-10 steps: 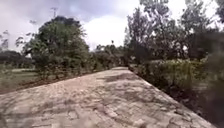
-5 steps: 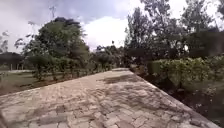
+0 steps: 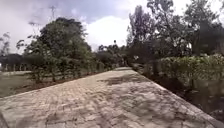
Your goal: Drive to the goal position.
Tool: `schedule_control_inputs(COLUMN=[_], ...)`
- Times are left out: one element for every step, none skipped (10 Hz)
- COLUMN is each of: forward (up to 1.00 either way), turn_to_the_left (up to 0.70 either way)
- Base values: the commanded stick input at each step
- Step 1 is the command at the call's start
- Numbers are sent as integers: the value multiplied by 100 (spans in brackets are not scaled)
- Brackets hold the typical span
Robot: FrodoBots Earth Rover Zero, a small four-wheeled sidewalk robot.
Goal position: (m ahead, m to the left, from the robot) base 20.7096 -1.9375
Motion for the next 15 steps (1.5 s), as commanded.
schedule_control_inputs(forward=[70, 70, 70, 70, 70, 70, 70, 70, 70, 70, 70, 70, 70, 70, 70], turn_to_the_left=[0, 0, 0, 0, 0, 0, 0, 0, 0, 0, 0, 0, 0, 0, 0])
